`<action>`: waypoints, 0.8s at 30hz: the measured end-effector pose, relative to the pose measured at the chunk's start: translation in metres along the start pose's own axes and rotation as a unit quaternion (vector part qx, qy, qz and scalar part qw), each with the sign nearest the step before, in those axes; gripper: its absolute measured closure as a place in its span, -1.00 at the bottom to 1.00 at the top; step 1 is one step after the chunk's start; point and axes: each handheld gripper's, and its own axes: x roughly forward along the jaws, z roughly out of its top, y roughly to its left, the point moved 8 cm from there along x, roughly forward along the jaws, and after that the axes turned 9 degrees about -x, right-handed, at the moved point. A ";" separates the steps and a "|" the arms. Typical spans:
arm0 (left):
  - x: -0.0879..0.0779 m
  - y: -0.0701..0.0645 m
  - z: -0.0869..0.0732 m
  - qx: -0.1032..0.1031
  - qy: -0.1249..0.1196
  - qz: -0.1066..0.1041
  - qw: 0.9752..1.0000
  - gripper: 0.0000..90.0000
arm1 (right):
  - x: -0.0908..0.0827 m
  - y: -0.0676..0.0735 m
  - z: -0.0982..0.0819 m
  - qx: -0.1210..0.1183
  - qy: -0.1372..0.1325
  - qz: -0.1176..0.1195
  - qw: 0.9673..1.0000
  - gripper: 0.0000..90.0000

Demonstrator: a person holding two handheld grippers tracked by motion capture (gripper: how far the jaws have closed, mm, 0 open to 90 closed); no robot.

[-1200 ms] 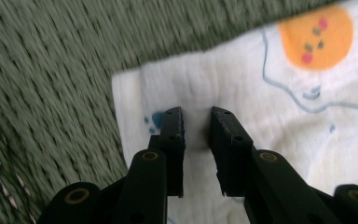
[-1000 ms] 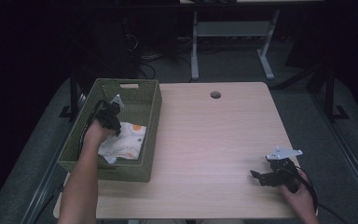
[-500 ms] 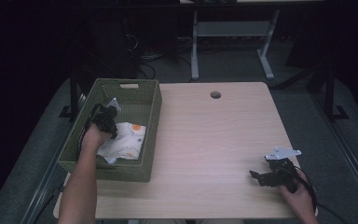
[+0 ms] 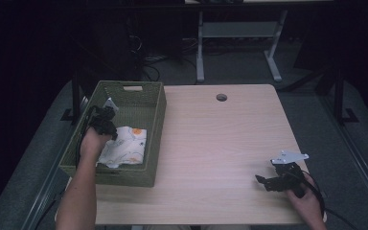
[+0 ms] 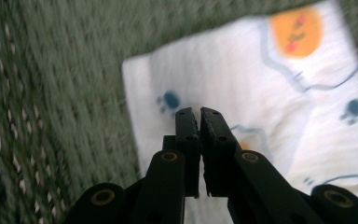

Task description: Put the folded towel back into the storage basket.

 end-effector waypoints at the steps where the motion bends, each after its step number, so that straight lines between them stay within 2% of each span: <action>1: 0.000 -0.004 0.002 0.005 -0.002 -0.014 1.000 0.96 | 0.000 0.000 0.000 0.001 0.000 0.001 1.000 -0.69; 2: 0.000 -0.009 0.002 0.005 -0.001 -0.024 1.000 0.96 | 0.001 0.000 0.000 -0.001 0.000 0.000 1.000 -0.69; 4: 0.003 -0.014 0.006 0.019 -0.006 -0.019 1.000 0.96 | 0.002 0.000 0.000 -0.004 0.003 0.000 1.000 -0.69; 6: 0.009 -0.017 0.006 0.028 0.004 -0.017 0.999 0.91 | 0.003 0.000 0.000 -0.003 0.005 0.000 1.000 -0.69; 9: 0.022 -0.015 0.002 0.039 0.027 0.006 0.999 0.83 | 0.003 0.001 0.000 -0.004 0.005 0.001 1.000 -0.69; 12: 0.025 -0.015 0.003 0.036 0.027 0.003 0.999 0.82 | 0.003 0.000 -0.001 -0.003 0.005 0.001 1.000 -0.69; 16: 0.017 -0.015 0.004 0.037 0.017 0.007 0.999 0.74 | 0.003 0.001 0.000 -0.002 0.003 0.002 1.000 -0.69; 19: 0.007 -0.018 0.004 0.041 -0.001 0.011 0.999 0.70 | 0.003 0.000 0.000 -0.001 0.002 0.003 1.000 -0.69; 20: 0.003 -0.020 0.003 0.042 -0.003 0.009 0.999 0.69 | 0.003 0.001 0.000 -0.002 0.002 0.003 1.000 -0.69; 22: -0.004 -0.021 0.001 0.046 -0.006 0.018 0.999 0.65 | 0.003 0.001 0.000 -0.002 0.005 0.001 1.000 -0.69; 24: -0.011 -0.023 0.000 0.044 -0.009 0.015 0.999 0.63 | 0.003 0.001 0.001 -0.007 0.003 0.002 1.000 -0.69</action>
